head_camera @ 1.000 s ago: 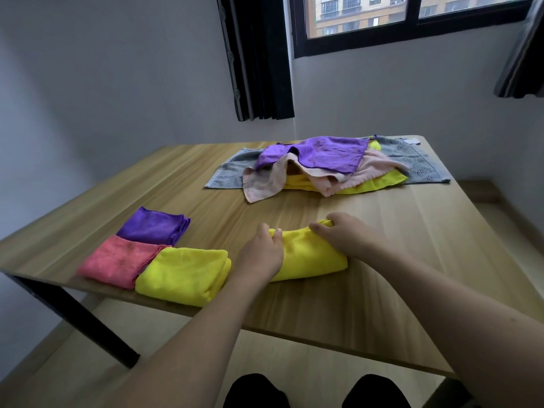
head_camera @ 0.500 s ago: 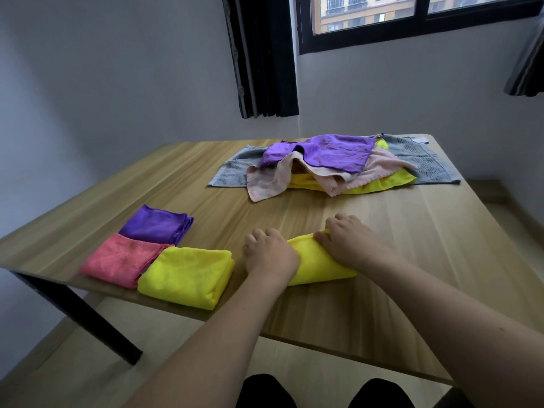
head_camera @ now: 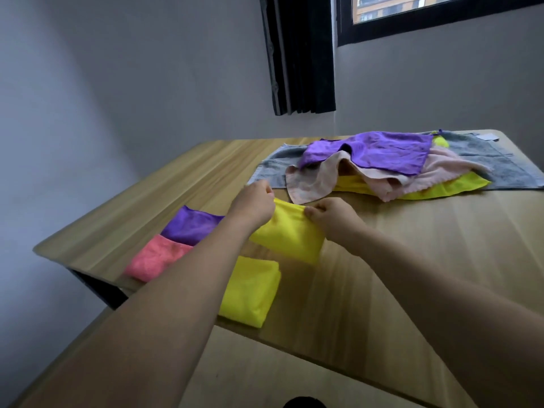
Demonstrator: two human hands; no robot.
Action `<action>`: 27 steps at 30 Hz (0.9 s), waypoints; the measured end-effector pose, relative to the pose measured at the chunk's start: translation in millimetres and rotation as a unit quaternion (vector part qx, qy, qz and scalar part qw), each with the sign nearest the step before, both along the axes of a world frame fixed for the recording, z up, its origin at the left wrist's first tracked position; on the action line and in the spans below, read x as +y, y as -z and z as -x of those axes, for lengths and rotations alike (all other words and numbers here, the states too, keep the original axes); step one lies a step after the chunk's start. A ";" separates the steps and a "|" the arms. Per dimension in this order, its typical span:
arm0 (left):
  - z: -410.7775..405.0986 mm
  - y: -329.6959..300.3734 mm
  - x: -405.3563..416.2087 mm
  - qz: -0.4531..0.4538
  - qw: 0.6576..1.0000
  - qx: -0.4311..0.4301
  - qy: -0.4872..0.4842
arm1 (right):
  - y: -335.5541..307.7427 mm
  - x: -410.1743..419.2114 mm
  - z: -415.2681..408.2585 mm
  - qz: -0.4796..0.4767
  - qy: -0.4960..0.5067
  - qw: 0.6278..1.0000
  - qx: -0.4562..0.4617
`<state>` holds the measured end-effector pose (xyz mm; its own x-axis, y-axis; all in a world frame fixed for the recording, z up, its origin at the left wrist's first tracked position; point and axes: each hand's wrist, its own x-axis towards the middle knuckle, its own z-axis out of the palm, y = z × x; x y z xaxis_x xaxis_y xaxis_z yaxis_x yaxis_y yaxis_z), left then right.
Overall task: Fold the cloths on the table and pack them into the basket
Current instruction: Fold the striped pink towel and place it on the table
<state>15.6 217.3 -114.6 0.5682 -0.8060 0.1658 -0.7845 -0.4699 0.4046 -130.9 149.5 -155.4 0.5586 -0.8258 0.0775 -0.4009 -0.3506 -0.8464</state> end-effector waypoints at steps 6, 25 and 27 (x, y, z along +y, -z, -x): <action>-53.1 35.3 8.7 -0.068 0.997 -0.032 -0.020 | 19.3 6.9 -49.8 0.029 -0.053 0.991 0.120; -18.5 40.2 -122.4 -0.139 0.977 -0.114 0.114 | 52.5 -127.8 -10.5 0.314 0.184 0.931 0.010; -15.1 50.8 -136.2 -0.157 0.965 -0.165 0.128 | 51.1 -138.4 -9.5 0.316 0.194 0.929 0.004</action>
<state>30.8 81.1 -165.4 0.3017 -0.9530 0.0286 -0.9530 -0.3023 -0.0189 -121.3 11.1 -206.5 0.2308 -0.7556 0.6131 -0.6064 -0.6044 -0.5166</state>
